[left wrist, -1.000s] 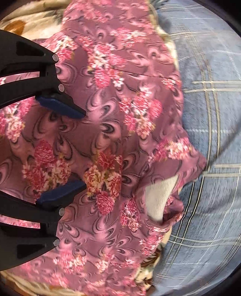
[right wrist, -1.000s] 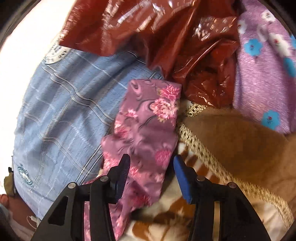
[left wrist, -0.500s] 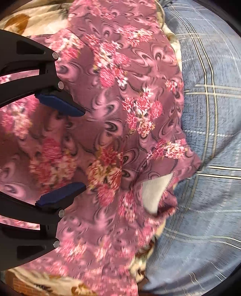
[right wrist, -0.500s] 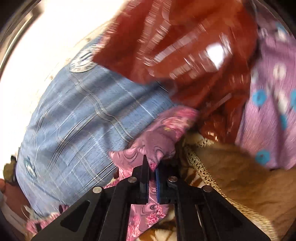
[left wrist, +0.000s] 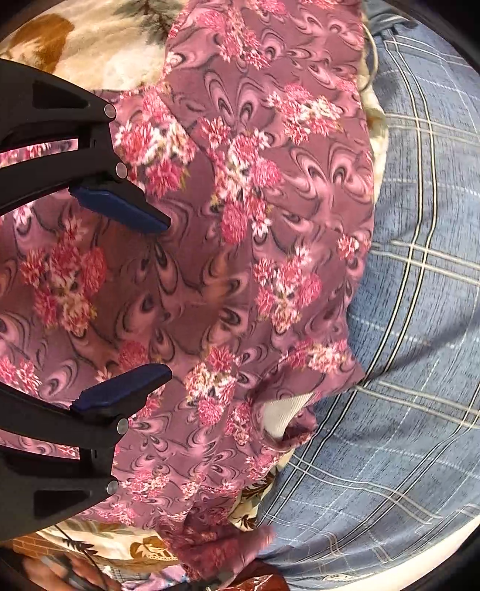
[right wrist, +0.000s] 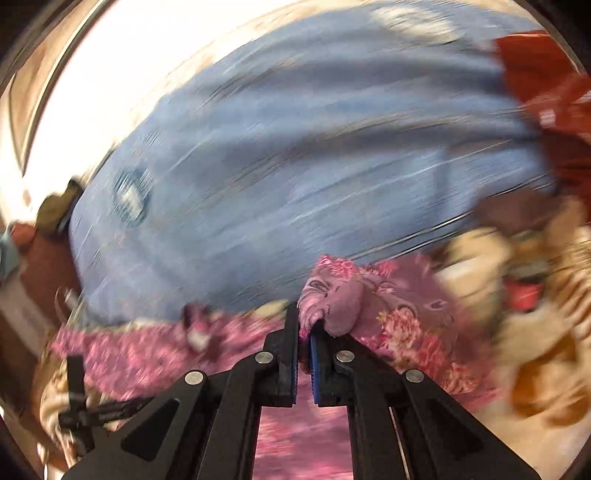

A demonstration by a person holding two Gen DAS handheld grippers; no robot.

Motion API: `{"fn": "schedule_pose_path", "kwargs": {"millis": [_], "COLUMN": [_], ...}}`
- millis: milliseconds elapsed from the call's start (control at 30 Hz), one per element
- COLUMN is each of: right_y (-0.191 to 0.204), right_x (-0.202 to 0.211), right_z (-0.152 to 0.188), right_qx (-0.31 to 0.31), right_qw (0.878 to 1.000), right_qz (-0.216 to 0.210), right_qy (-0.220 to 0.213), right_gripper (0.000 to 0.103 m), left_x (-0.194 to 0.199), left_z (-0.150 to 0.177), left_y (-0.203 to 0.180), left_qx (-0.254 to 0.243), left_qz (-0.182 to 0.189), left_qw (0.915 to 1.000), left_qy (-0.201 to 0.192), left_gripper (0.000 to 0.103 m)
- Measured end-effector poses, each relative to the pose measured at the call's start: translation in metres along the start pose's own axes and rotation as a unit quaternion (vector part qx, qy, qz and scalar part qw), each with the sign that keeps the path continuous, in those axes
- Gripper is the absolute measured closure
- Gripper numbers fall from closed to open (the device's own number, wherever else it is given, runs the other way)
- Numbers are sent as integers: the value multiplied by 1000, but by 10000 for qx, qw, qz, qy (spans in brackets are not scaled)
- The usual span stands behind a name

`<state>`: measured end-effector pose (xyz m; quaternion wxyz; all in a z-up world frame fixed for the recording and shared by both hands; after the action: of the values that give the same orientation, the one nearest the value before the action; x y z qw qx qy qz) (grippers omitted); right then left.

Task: Fold small clothes

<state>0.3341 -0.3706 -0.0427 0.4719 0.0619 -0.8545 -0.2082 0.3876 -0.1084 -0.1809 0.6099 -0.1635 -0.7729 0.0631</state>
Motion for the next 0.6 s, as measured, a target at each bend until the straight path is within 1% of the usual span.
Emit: {"fn": "schedule_pose_path", "kwargs": {"millis": [33,100,167,233,367,400,467,500,533,567,600], "right_y": [20,45,75,105,148,161,181,195,203,213,220], "right_x": [-17,-37,-64,-83,-104,-110,-120,-127,-129,-134,-137], "right_z": [11,26,41,56,82,88,102,111,118,125,133], "right_qx": [118,333,648,917,1436,1577,1826,1968,2084,2203,2338], "right_qw": [9997,9986,9959,9924,9843,9816,9753,9716,9686,9654,9617], "right_qz": [-100,-153,-118,-140,2,16,18,-27,-47,-53,-16], "right_qy": [172,374,628,809,1026,1076,1240,1317,1355,1395,1432], "right_gripper": [98,98,98,98,97,93,90,85,78,73,61], "left_x": [3,6,11,15,28,33,43,50,55,62,69], "left_z": [0,-2,-3,-6,-12,-13,-16,-18,-18,-20,-22], "left_y": [3,8,14,22,38,42,50,55,59,65,72], "left_qx": [38,134,274,391,562,576,575,565,555,566,605], "left_qz": [10,80,188,192,114,69,-127,-287,-414,-545,-653], "left_qw": [10000,9999,9994,9991,9983,9983,9981,9976,9970,9960,9947], "left_qy": [-10,11,17,20,-53,-90,-206,-285,-346,-421,-513], "left_gripper": [31,31,31,31,31,31,31,31,31,31,31]}}
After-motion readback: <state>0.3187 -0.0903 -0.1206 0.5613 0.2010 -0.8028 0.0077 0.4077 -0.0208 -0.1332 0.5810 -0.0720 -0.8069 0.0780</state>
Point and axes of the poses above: each gripper's, at about its wrist camera, not at the fingertips, and x roughly against the way its jaws point, y to its left, z to its underside, the point moved 10 cm from there along -x, roughly the way its jaws point, and after that the axes turned 10 degrees about y, right-handed, at the moved point
